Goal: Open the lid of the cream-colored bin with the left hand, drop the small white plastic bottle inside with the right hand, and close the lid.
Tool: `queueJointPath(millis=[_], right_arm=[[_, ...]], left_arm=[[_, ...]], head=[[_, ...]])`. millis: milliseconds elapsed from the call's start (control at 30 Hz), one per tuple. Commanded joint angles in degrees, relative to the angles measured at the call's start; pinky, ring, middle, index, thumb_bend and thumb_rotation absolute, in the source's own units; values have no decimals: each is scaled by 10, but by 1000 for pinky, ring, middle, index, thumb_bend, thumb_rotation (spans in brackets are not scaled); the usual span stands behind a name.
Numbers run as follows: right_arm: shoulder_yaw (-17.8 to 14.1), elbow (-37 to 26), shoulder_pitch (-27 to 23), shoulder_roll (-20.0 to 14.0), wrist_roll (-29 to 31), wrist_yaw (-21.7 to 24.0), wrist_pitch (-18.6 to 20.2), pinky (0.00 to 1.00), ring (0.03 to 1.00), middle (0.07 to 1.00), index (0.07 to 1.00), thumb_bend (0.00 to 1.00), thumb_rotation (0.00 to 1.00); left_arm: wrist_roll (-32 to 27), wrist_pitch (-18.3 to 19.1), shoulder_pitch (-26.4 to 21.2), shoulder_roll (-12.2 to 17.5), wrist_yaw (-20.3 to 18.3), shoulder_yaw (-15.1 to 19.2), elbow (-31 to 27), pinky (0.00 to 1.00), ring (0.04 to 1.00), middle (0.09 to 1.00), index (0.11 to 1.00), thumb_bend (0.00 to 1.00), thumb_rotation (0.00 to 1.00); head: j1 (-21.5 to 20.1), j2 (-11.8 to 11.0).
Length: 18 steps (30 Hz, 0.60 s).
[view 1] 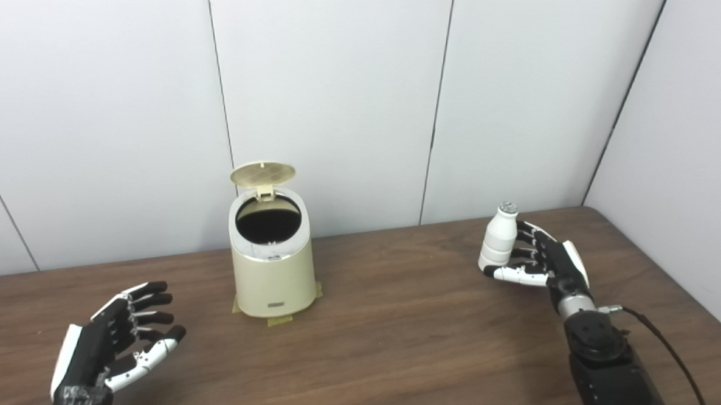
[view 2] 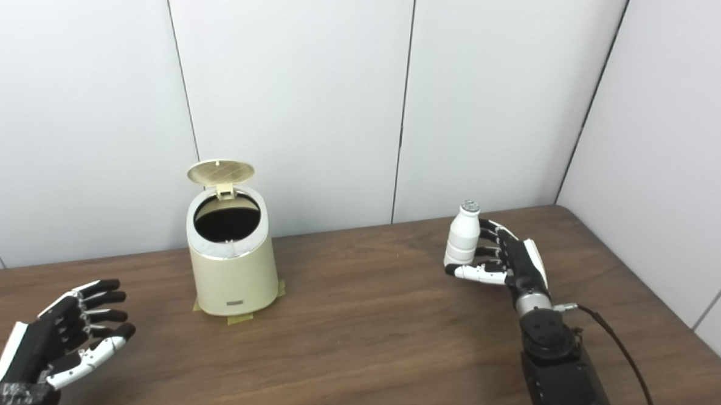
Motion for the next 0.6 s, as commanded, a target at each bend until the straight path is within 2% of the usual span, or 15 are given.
queueJointPath(millis=[0,167,300,567], right_arm=[[4,-2,-34,-14,-6,-10,-42,551,673,798,789,827,52],[8,2,-39,-14,-4,-9,-48,555,668,789,784,819,54],[7,-8,-40,-9,1,-11,-30,553,671,793,785,822,55],[15,-12,-43,-7,-10,-16,-29,542,665,783,783,814,49]], left_arm=[[-4,-14,-18,6,0,0,-22,513,627,719,753,559,0],[-8,-13,-19,6,-3,0,-20,512,626,722,759,566,0],[-6,-18,-18,6,-3,-1,-18,508,626,722,758,575,0],[-7,-17,-18,6,-4,-1,-19,505,622,717,757,576,0]], head=[[-1,0],[1,2],[1,2],[2,4]])
